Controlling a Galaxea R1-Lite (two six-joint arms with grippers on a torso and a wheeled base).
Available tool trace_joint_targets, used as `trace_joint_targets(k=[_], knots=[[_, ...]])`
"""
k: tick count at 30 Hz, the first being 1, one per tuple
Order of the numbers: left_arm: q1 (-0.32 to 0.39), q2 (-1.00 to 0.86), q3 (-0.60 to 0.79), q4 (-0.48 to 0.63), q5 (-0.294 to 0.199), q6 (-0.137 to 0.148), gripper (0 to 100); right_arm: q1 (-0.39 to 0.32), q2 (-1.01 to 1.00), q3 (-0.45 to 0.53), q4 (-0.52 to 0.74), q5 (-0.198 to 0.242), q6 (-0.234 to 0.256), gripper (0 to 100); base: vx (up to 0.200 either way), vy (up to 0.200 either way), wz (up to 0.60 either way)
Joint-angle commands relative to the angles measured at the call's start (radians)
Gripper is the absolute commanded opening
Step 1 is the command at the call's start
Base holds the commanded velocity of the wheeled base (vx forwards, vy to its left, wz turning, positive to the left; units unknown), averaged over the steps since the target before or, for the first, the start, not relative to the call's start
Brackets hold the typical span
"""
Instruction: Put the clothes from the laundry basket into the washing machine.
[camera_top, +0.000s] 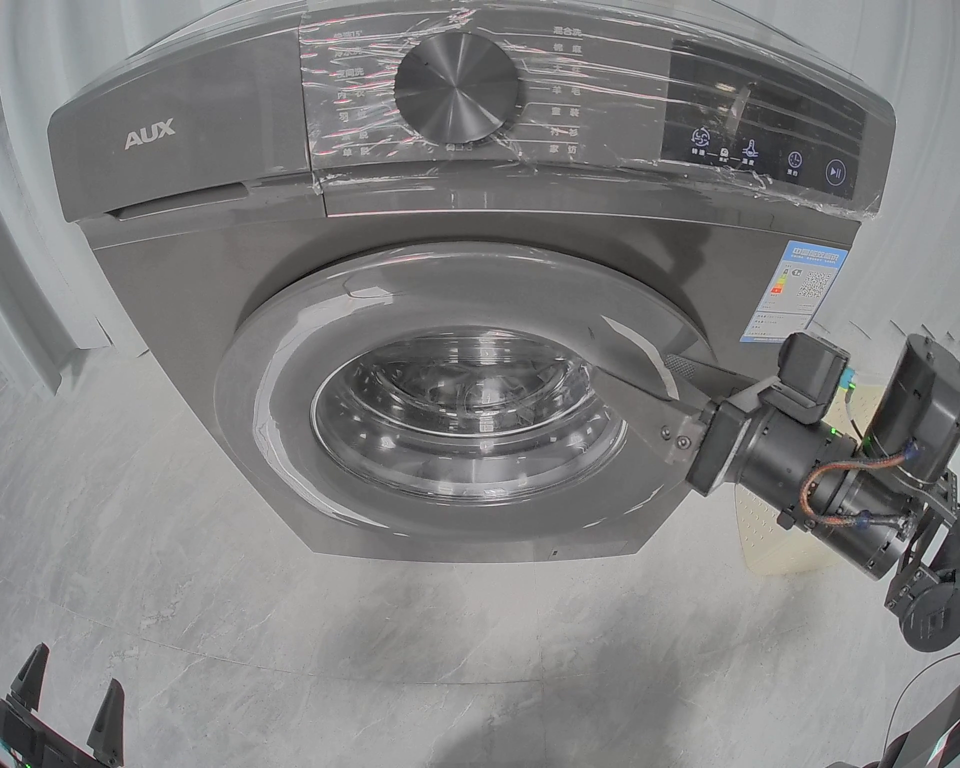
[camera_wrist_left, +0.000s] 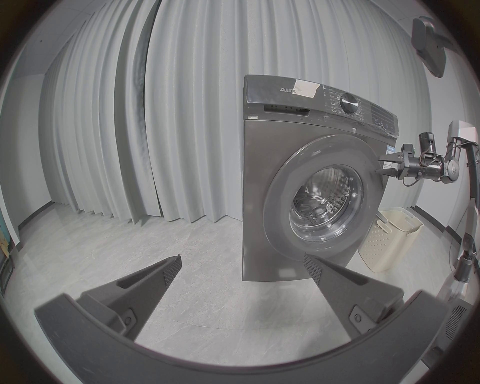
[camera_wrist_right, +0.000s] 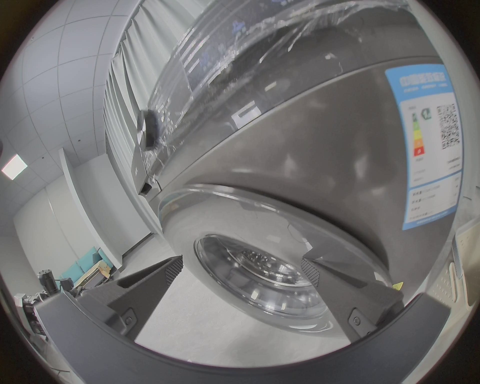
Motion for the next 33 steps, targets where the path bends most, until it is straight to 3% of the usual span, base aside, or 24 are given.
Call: trace_joint_targets(k=[1, 4, 10, 12, 15, 19, 25, 28, 33], knots=[[0.001, -0.01, 0.017, 0.0, 0.0, -0.002, 100, 0.057, -0.1, 0.155, 0.01, 0.006, 0.0, 100, 0.0, 0.0, 0.0], [0.001, -0.012, 0.017, 0.0, 0.0, -0.002, 100, 0.06, -0.189, 0.288, 0.012, 0.037, 0.0, 100, 0.0, 0.0, 0.0], [-0.001, -0.012, 0.017, 0.0, 0.0, 0.0, 100, 0.027, -0.436, 0.479, 0.03, 0.048, -0.005, 100, 0.0, 0.0, 0.0], [0.001, -0.012, 0.017, 0.0, 0.0, 0.0, 100, 0.002, -0.496, 0.506, 0.043, 0.048, -0.009, 100, 0.0, 0.0, 0.0], [0.001, -0.012, 0.017, 0.0, 0.0, 0.0, 100, -0.111, -0.637, 0.581, 0.098, 0.048, -0.063, 100, 0.0, 0.0, 0.0], [0.001, -0.012, 0.017, 0.0, 0.0, 0.0, 100, -0.282, -0.826, 0.589, 0.27, 0.052, -0.098, 100, 0.0, 0.0, 0.0], [-0.001, -0.012, 0.017, 0.0, 0.0, -0.002, 100, -0.458, -1.085, 0.56, 0.55, 0.057, -0.098, 100, 0.0, 0.0, 0.0], [-0.001, -0.012, 0.017, 0.0, 0.0, -0.002, 100, -0.502, -1.191, 0.563, 0.63, 0.064, -0.098, 100, 0.0, 0.0, 0.0], [-0.001, -0.012, 0.017, 0.001, 0.0, -0.002, 100, -0.519, -1.361, 0.583, 0.782, 0.066, -0.1, 100, 0.0, 0.0, 0.0]])
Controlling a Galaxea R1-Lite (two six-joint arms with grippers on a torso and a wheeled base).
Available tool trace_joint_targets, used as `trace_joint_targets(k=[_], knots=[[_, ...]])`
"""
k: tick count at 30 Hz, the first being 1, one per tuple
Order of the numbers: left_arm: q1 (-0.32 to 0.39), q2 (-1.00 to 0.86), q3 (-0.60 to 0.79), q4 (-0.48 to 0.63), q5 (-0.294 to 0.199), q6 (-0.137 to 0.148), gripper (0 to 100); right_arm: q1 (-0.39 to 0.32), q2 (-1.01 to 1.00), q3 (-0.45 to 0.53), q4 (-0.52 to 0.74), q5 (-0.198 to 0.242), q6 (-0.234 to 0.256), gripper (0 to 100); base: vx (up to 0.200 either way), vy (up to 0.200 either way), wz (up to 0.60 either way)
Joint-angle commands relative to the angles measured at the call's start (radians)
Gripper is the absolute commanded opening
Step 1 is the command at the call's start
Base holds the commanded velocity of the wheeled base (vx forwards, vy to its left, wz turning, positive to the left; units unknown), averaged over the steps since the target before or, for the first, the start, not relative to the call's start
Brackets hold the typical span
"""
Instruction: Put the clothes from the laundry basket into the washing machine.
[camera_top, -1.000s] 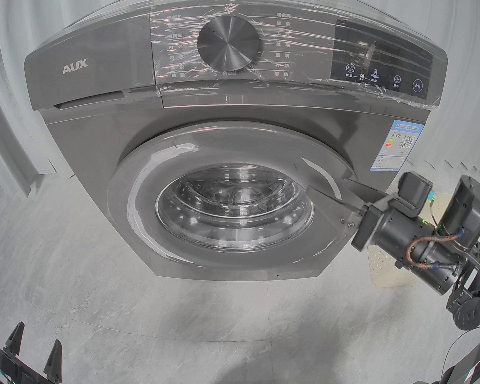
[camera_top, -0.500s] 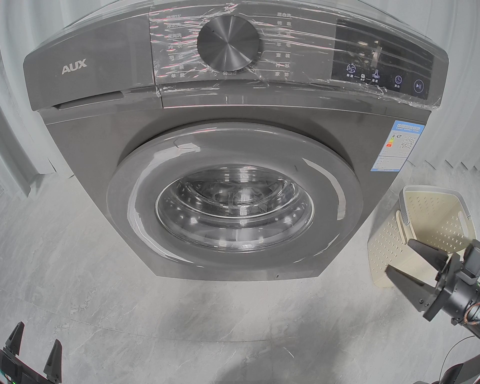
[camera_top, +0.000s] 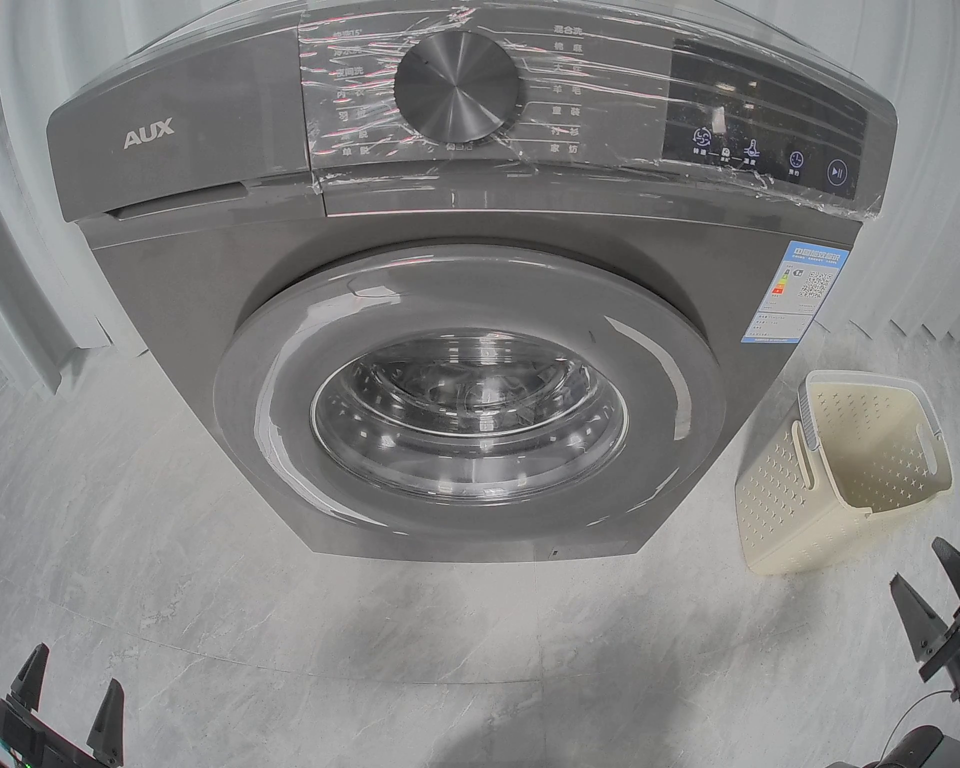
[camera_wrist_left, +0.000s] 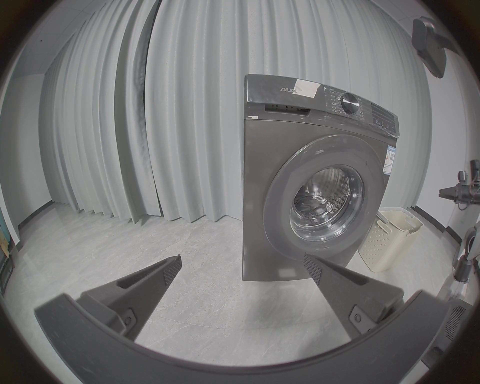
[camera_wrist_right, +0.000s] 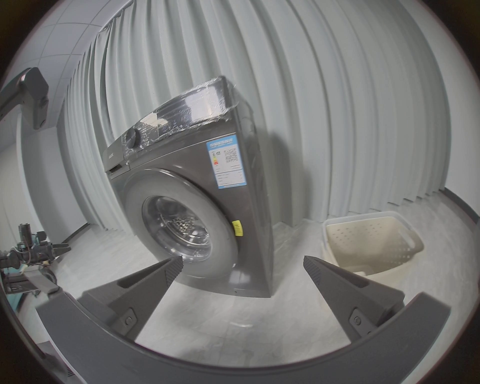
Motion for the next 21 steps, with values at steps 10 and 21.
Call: trace_joint_targets(k=[10, 21], knots=[[0.0, -0.012, 0.018, -0.001, -0.001, 0.0, 100, -0.093, -0.403, 0.03, 0.302, -0.049, -0.019, 100, 0.0, 0.0, 0.0], [0.002, -0.01, 0.018, -0.001, 0.001, 0.0, 100, -0.178, -0.415, 0.03, 0.357, -0.117, -0.028, 100, 0.0, 0.0, 0.0]])
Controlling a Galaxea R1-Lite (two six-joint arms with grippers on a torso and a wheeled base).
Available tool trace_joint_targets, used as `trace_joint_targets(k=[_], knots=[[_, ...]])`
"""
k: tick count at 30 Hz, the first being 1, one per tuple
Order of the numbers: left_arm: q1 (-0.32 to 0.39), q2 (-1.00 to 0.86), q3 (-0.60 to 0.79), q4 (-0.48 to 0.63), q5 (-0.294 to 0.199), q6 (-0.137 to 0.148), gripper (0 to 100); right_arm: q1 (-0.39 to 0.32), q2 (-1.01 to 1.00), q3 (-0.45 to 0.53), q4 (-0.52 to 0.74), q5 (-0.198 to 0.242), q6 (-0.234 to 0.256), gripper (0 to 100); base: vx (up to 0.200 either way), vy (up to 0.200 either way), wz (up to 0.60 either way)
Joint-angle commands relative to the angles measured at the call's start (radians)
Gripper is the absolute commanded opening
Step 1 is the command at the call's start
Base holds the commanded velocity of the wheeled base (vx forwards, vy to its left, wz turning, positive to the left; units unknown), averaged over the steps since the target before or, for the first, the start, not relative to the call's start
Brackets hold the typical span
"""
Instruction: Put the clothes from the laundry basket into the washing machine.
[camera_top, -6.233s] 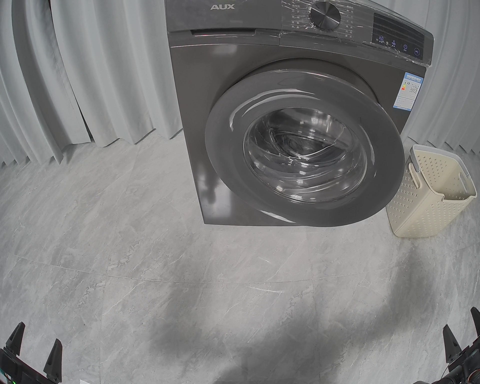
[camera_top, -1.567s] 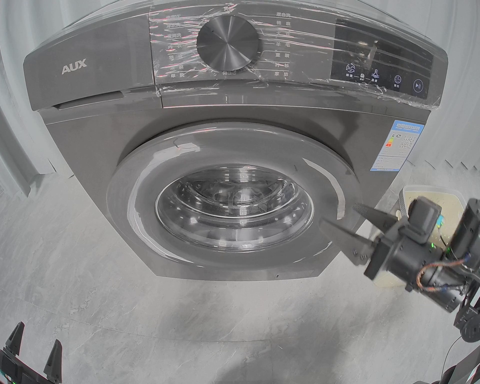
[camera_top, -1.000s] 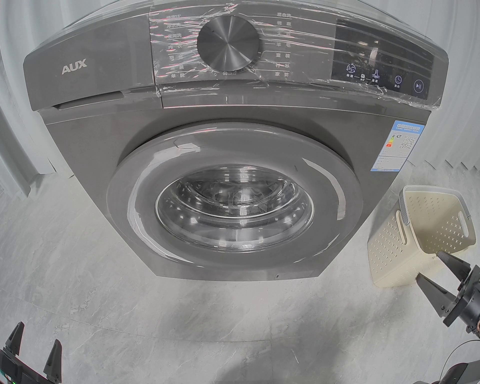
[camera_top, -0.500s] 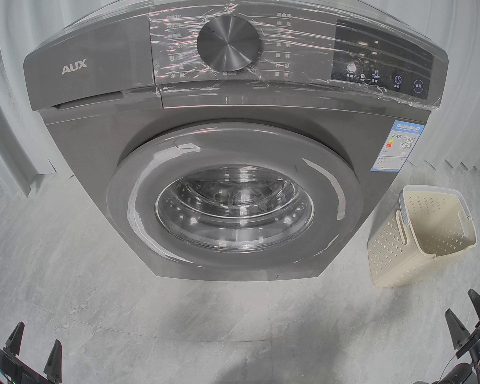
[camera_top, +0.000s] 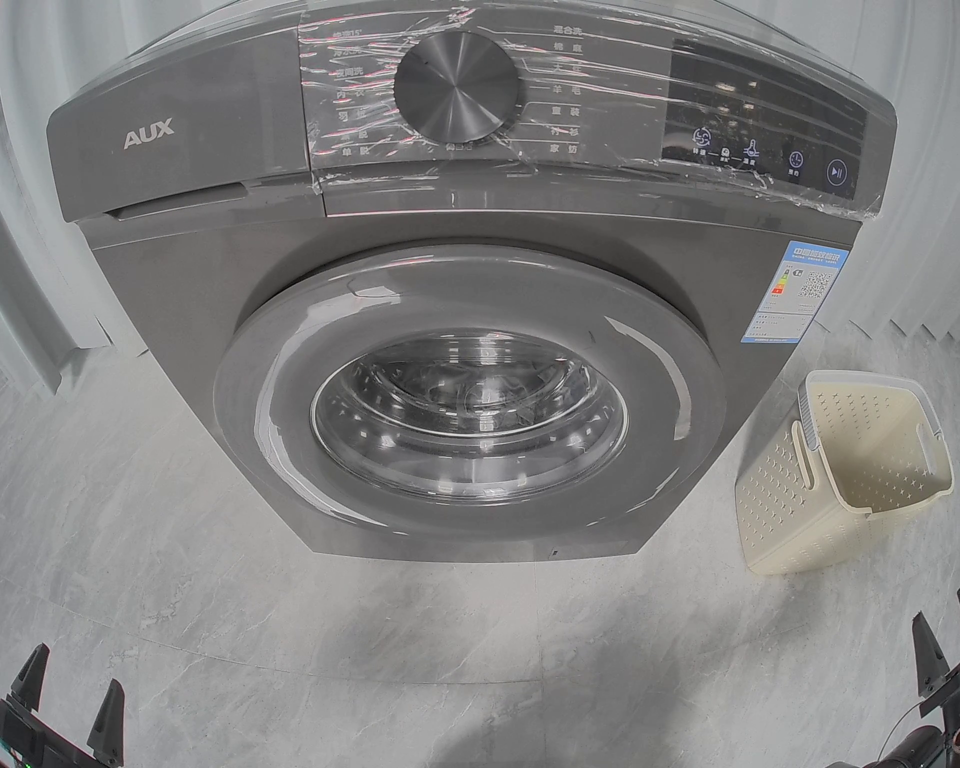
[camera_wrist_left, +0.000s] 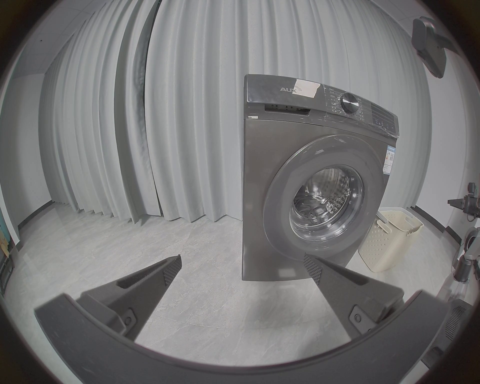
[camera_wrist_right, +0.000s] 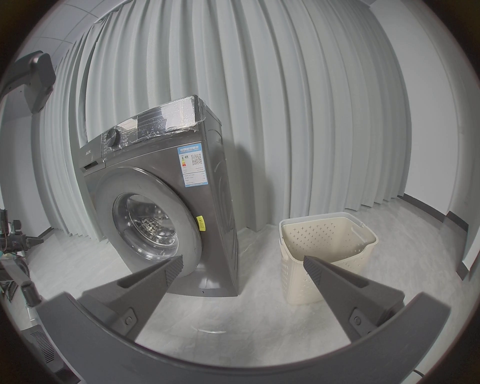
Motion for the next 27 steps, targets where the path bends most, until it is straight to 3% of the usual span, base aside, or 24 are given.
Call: trace_joint_targets(k=[1, 2, 3, 4, 7, 21, 27], knots=[[0.0, -0.012, 0.018, -0.001, 0.002, 0.0, 100, -0.105, -0.024, 0.018, 0.024, 0.03, -0.022, 100, 0.0, 0.0, 0.0], [0.0, -0.012, 0.018, -0.001, 0.002, 0.0, 100, -0.105, -0.024, 0.018, 0.024, 0.03, -0.022, 100, 0.0, 0.0, 0.0], [0.0, -0.012, 0.018, 0.0, 0.002, 0.0, 100, -0.141, -0.061, 0.018, 0.102, 0.109, -0.048, 100, 0.0, 0.0, 0.0], [0.0, -0.012, 0.018, -0.001, 0.002, 0.0, 100, -0.132, -0.073, 0.016, 0.116, 0.117, -0.048, 100, 0.0, 0.0, 0.0], [0.0, -0.012, 0.018, -0.001, 0.002, -0.006, 100, -0.125, -0.087, 0.018, 0.147, 0.089, -0.045, 100, 0.0, 0.0, 0.0], [0.002, -0.01, 0.018, -0.001, 0.002, -0.012, 100, -0.12, -0.087, 0.018, 0.171, 0.108, -0.063, 100, 0.0, 0.0, 0.0], [0.002, -0.012, 0.018, 0.0, 0.002, 0.006, 100, -0.12, -0.087, 0.018, 0.171, 0.108, -0.063, 100, 0.0, 0.0, 0.0]])
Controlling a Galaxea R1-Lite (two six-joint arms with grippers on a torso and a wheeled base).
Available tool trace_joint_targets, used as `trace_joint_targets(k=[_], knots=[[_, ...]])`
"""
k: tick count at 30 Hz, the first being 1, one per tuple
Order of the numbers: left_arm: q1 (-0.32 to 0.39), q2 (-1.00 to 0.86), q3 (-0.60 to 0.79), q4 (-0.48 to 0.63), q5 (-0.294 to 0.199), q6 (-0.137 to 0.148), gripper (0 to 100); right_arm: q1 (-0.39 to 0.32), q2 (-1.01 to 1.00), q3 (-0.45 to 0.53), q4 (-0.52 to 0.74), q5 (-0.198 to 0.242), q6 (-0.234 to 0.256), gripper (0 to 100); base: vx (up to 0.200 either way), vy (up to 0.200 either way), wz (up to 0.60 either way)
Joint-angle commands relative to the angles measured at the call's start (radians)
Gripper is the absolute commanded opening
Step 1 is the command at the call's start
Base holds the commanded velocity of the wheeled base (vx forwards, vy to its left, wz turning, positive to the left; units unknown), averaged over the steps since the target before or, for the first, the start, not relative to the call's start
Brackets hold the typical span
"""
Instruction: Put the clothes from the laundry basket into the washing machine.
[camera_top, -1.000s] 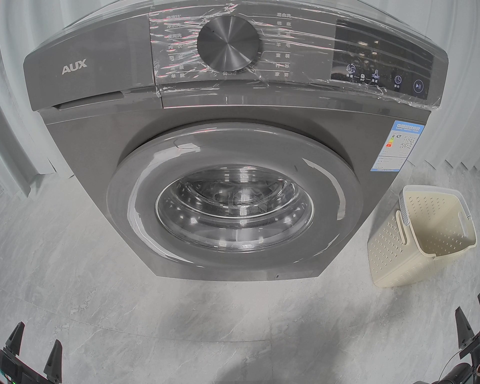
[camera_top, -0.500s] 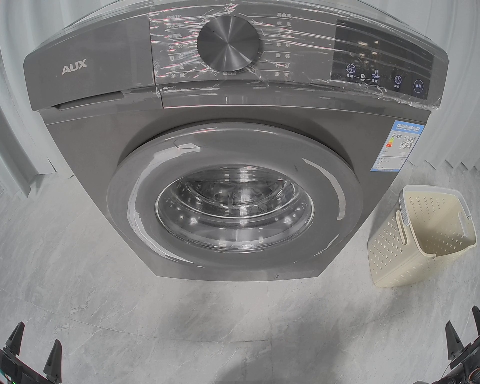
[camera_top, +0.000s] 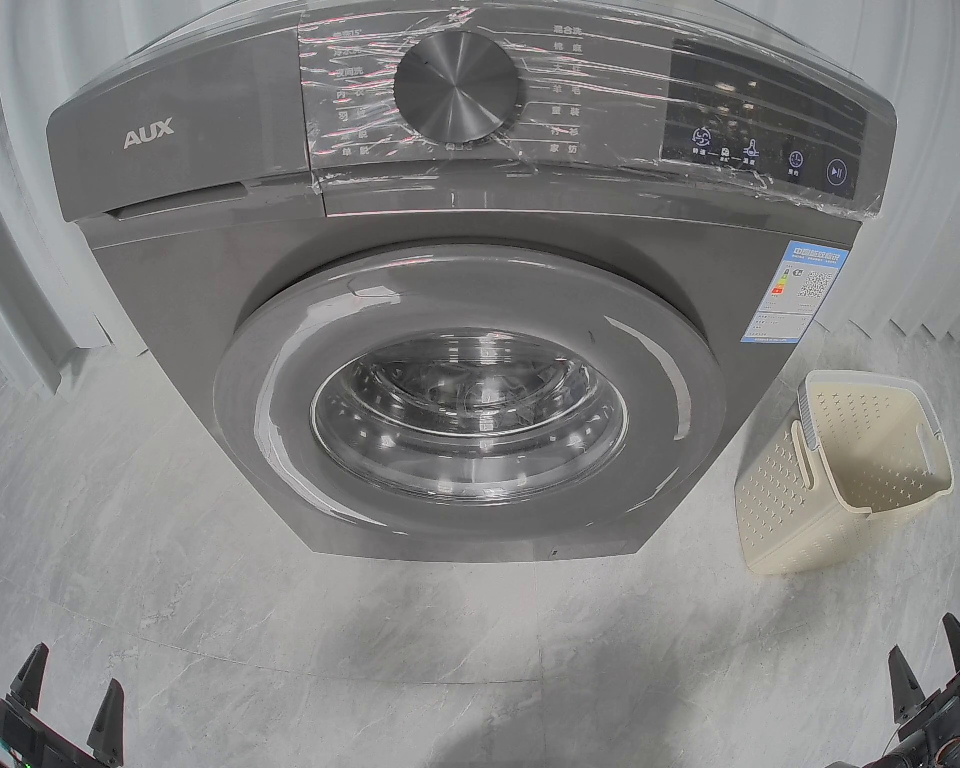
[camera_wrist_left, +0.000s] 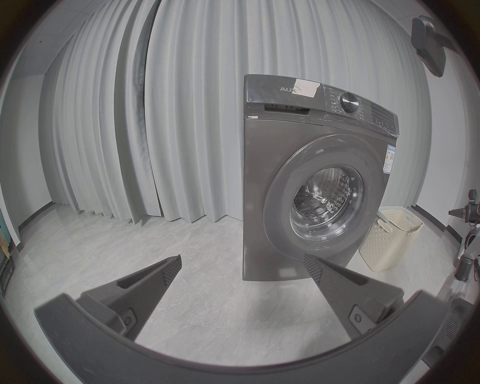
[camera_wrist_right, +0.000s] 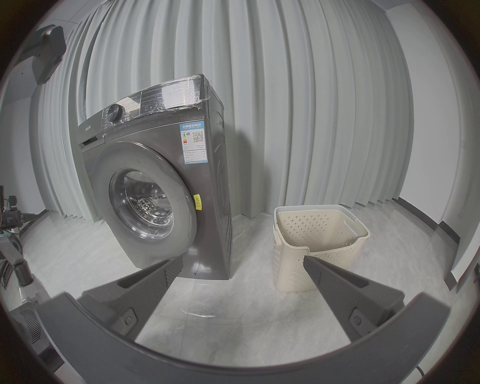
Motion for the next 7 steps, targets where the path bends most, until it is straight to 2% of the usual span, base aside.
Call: trace_joint_targets(k=[1, 7], knots=[[0.001, -0.012, 0.018, 0.0, 0.0, 0.0, 100, 0.0, -0.001, 0.018, 0.0, 0.0, 0.0, 100, 0.0, 0.0, 0.0], [0.001, -0.012, 0.018, 0.0, 0.0, -0.001, 100, -0.001, -0.001, 0.018, 0.0, 0.0, -0.003, 100, 0.0, 0.0, 0.0]])
